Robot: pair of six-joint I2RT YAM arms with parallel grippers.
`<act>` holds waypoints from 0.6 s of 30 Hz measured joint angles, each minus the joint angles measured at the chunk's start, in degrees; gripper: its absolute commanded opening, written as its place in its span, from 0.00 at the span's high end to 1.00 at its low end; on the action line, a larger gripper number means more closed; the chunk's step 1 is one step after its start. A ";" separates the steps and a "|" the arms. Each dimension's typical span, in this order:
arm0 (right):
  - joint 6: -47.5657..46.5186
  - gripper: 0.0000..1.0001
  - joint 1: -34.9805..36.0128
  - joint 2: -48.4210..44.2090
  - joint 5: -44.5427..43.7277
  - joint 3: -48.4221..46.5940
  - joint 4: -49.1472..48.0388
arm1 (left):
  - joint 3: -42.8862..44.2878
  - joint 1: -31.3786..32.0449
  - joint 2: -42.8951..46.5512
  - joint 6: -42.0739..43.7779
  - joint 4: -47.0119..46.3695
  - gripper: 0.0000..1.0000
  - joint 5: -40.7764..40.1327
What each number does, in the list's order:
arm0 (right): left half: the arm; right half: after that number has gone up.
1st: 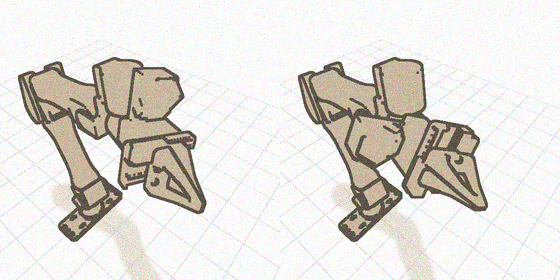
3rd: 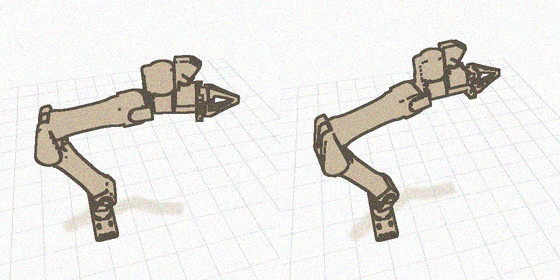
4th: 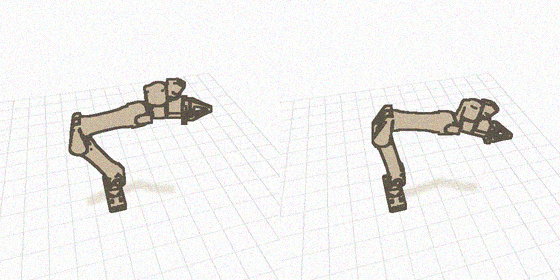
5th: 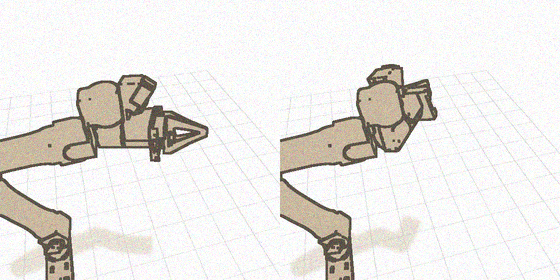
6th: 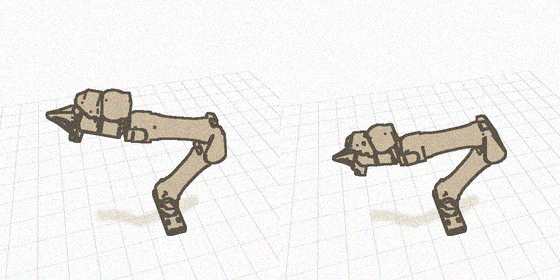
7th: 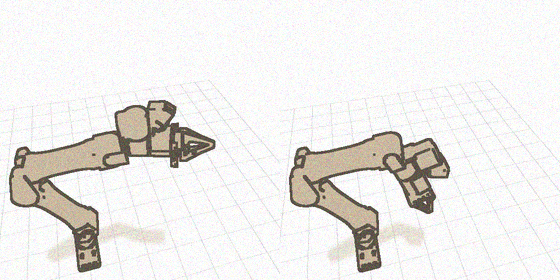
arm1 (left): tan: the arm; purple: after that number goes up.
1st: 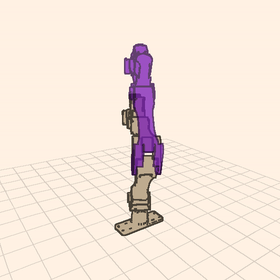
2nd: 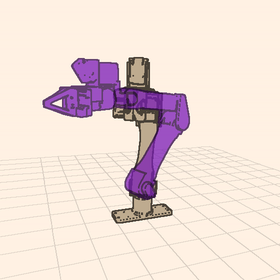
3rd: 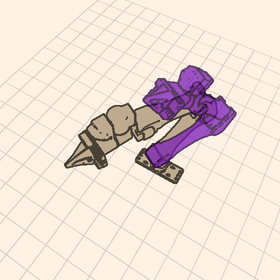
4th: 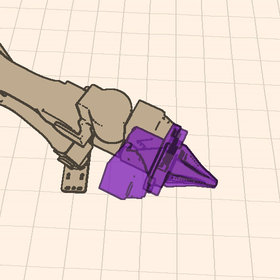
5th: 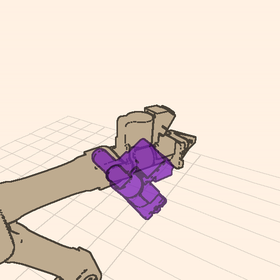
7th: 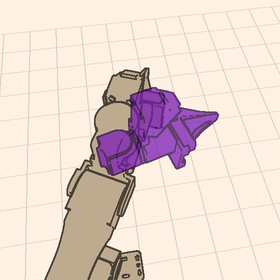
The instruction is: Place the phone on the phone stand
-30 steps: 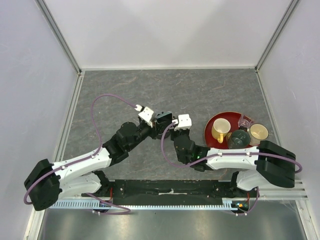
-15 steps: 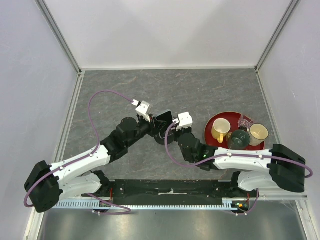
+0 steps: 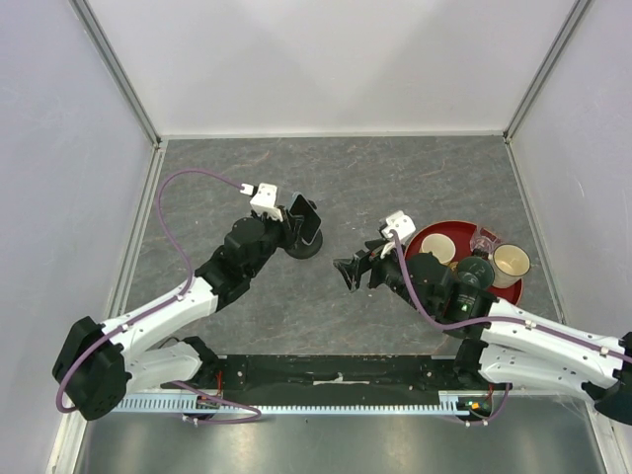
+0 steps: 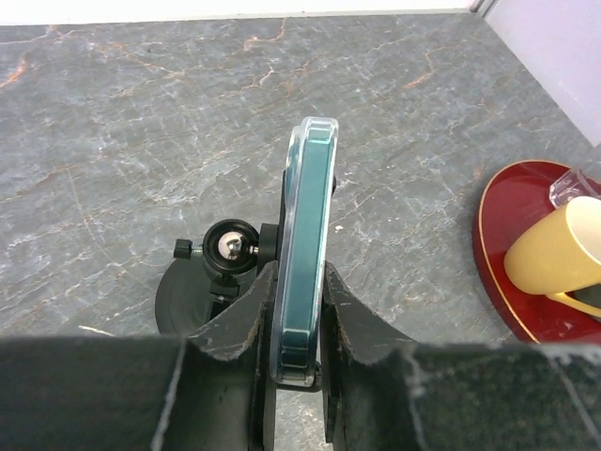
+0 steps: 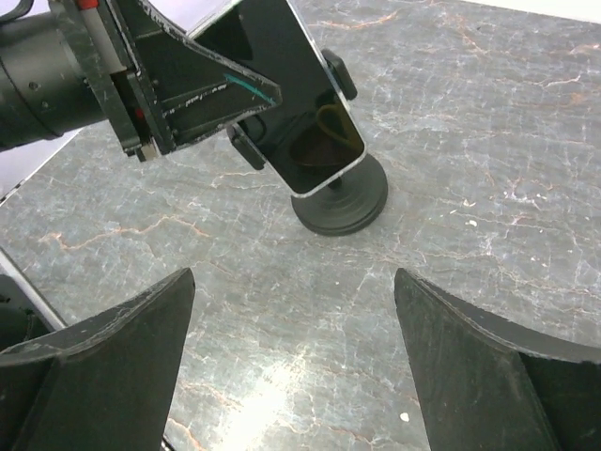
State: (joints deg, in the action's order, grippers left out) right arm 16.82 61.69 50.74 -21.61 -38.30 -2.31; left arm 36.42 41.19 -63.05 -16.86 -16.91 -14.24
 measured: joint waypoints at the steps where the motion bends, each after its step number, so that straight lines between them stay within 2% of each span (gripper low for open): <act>1: 0.26 0.04 -0.39 -0.83 0.68 0.15 0.74 | 0.15 -0.13 0.11 0.15 0.46 0.98 -0.28; 4: 0.68 0.02 -0.66 -1.38 2.36 0.28 1.79 | 0.83 -0.31 0.31 0.42 2.08 0.97 -0.24; 7: 0.72 0.02 -0.81 -0.48 4.00 0.28 2.82 | 2.49 -0.28 0.31 0.42 5.33 0.62 -0.24; 8: 0.28 0.02 -0.81 0.13 4.68 0.26 3.04 | 3.21 -0.28 0.31 0.33 6.82 0.43 -0.26; 9: -0.17 0.02 -0.81 0.74 5.38 0.26 3.17 | 4.09 -0.28 0.31 0.17 8.68 0.38 -0.37; 11: -1.55 0.02 -0.83 2.60 7.04 0.15 3.30 | 5.09 -0.31 0.33 -0.87 13.29 0.29 -0.52; 18: -7.10 0.02 -2.84 12.15 12.55 -5.79 4.37 | 5.46 -0.31 4.70 -2.25 26.18 0.26 0.81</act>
State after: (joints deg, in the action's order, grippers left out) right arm 9.72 58.85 62.89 -9.06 -44.10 2.07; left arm 41.89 40.88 -58.35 -19.11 9.28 -13.43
